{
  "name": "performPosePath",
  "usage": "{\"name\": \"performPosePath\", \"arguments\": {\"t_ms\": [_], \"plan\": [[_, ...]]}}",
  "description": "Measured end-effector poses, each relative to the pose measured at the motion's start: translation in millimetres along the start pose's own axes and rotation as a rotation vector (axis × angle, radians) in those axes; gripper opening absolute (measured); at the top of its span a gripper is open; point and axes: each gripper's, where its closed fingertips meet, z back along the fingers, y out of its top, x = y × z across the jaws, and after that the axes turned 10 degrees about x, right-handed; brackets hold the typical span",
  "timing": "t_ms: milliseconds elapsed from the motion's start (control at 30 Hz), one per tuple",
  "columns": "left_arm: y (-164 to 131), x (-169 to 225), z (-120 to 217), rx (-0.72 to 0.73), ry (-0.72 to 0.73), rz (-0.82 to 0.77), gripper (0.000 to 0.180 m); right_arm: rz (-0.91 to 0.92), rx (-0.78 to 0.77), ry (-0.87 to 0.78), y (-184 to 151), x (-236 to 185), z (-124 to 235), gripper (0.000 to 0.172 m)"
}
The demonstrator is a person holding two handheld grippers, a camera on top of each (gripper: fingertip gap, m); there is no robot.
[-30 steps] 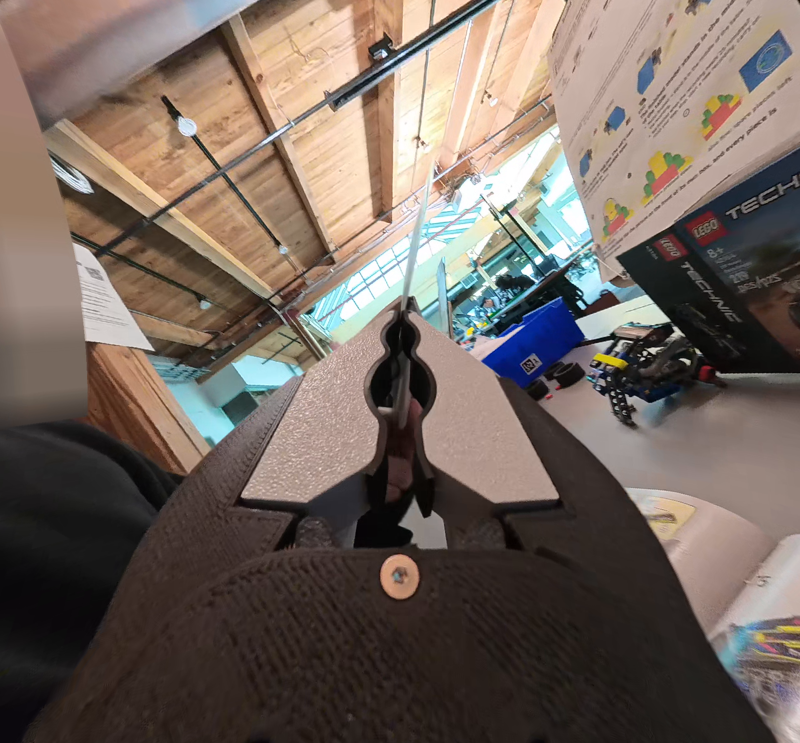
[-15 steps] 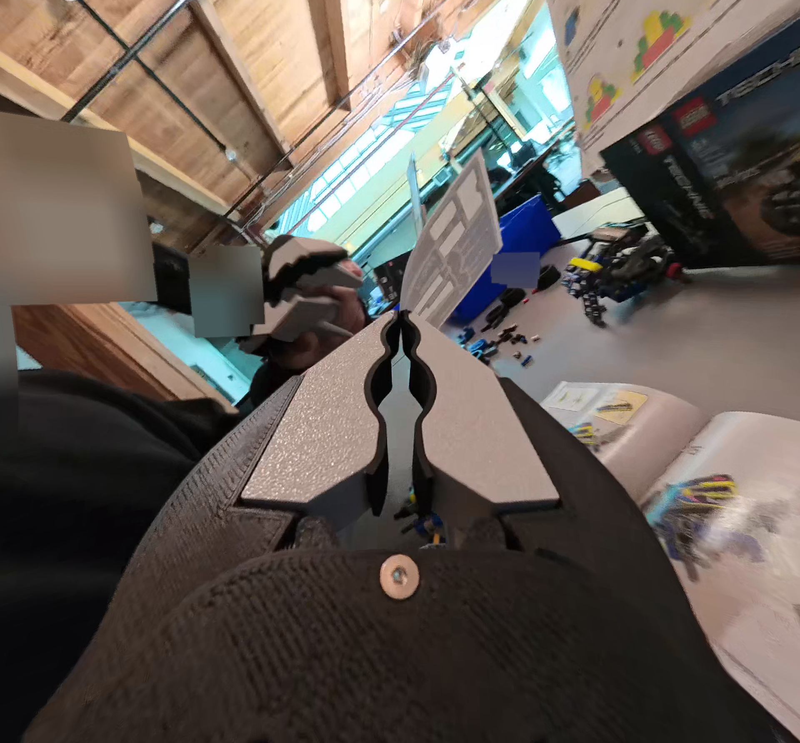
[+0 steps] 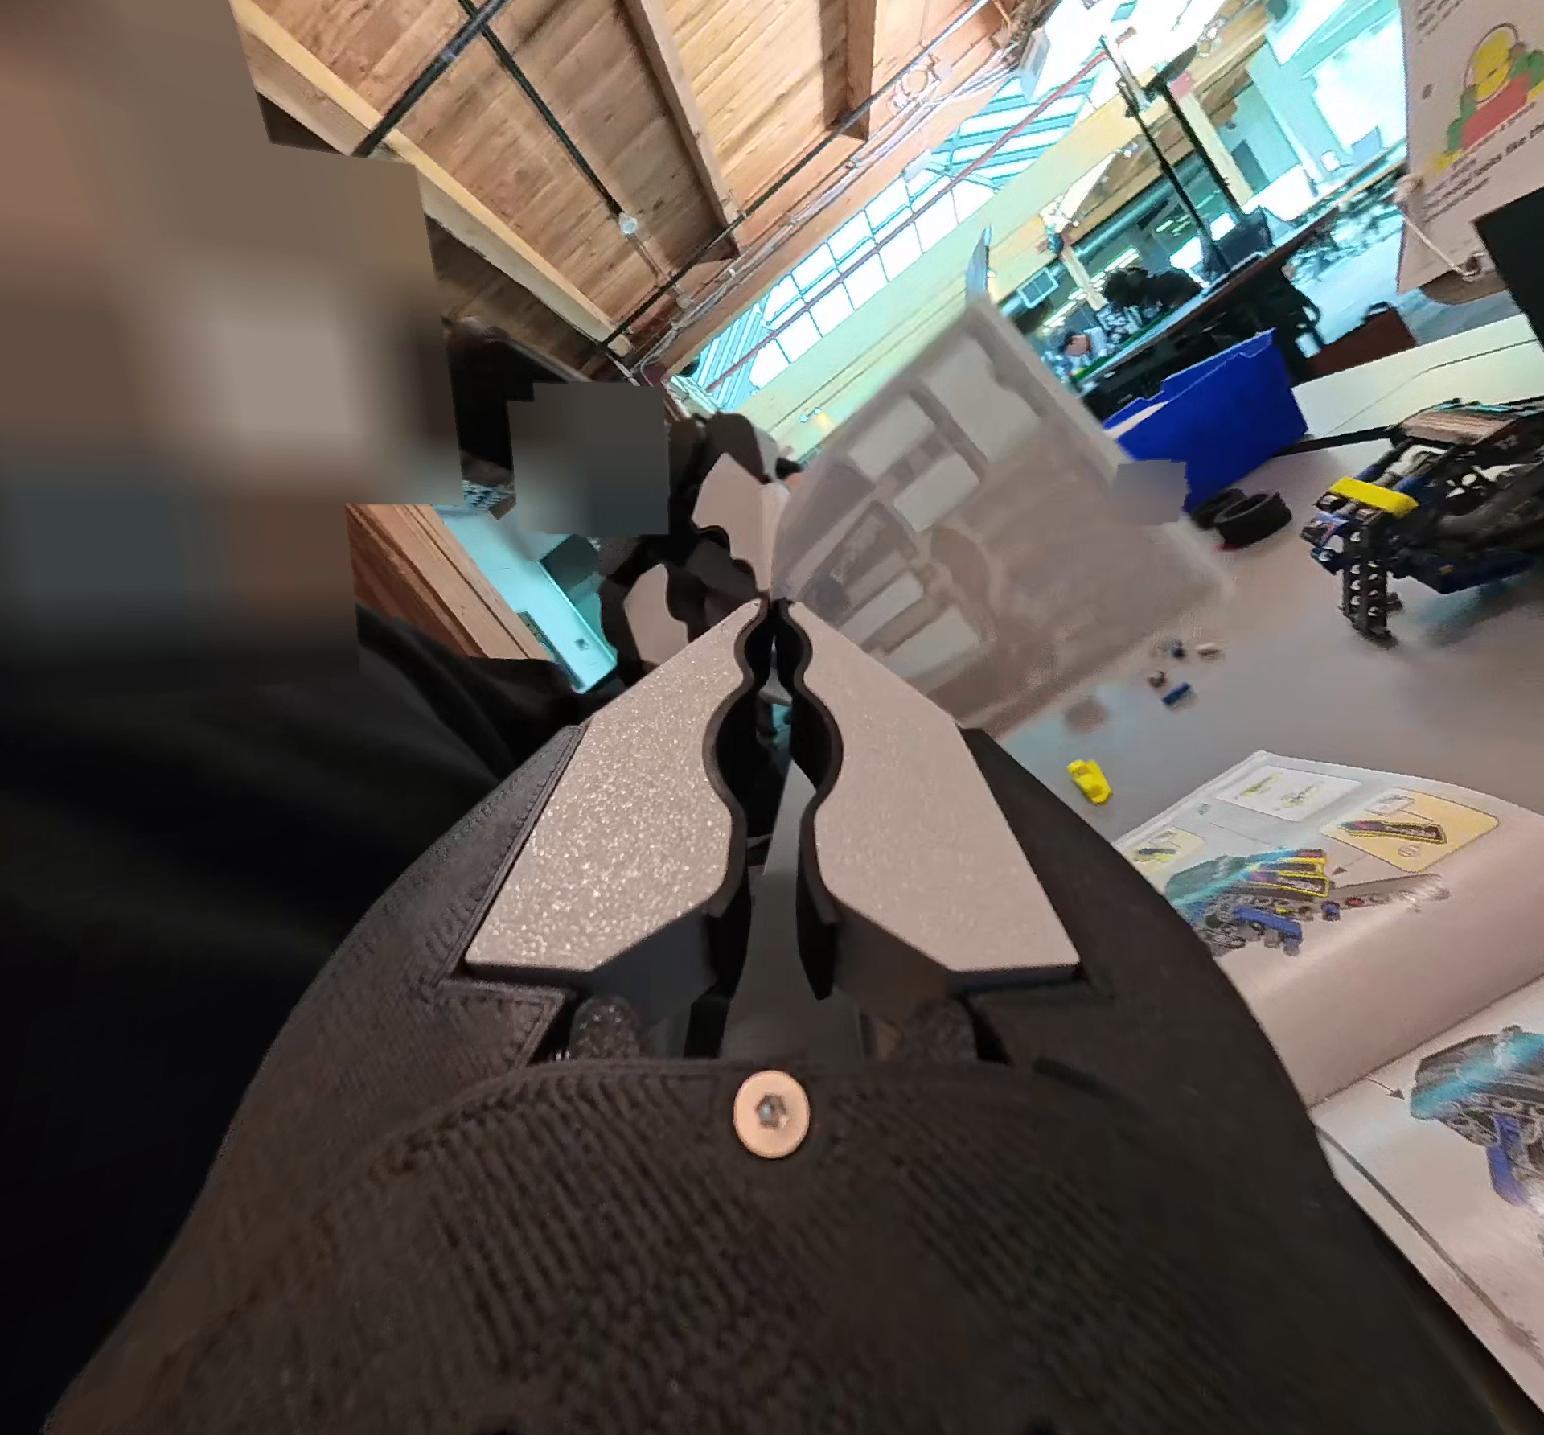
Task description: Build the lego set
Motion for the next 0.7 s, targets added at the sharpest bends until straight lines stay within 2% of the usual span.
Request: {"name": "performPosePath", "arguments": {"t_ms": [33,133,200,267,300,367,400,433,500,633,667,700], "plan": [[2.4,-2.1,0.1,0.03,0.009,0.036,0.021,-0.011,0.002,0.011,0.2,-1.1,0.9,0.0],[11.4,-4.8,2.2,0.134,0.01,0.156,0.018,-0.035,0.02,0.04,0.8,-2.9,3.2,0.0],[21.4,-7.5,5.2,0.216,0.016,0.22,0.01,-0.057,0.044,0.065,1.6,-4.8,4.4,0.0],[24.1,-11.0,6.8,0.24,0.039,0.22,0.006,-0.093,0.073,0.088,3.4,-6.8,5.0,0.0],[22.7,-10.4,7.0,0.225,0.045,0.185,0.015,-0.116,0.093,0.104,5.9,-8.5,5.1,0.0],[17.3,-15.9,8.9,0.159,0.117,0.073,0.049,-0.17,0.13,0.115,11.0,-9.2,6.0,0.0],[14.2,-18.6,10.2,0.115,0.162,-0.013,0.059,-0.187,0.137,0.102,12.0,-6.9,6.4,0.0],[11.9,-18.5,10.3,0.071,0.195,-0.11,0.061,-0.194,0.142,0.093,12.4,-5.2,6.7,0.0],[9.5,-19.0,6.7,0.004,0.276,-0.259,0.041,-0.219,0.147,0.084,12.9,-4.1,6.3,0.0],[9.3,-35.1,9.7,-0.096,0.525,-0.549,0.0,-0.199,0.168,0.029,15.9,2.0,5.0,0.0],[9.9,-39.2,12.3,-0.125,0.581,-0.608,0.0,-0.176,0.172,0.008,15.9,3.2,5.2,0.003],[8.0,-42.9,14.1,-0.161,0.623,-0.643,0.0,-0.155,0.168,-0.042,13.8,7.7,5.3,0.015]]}}
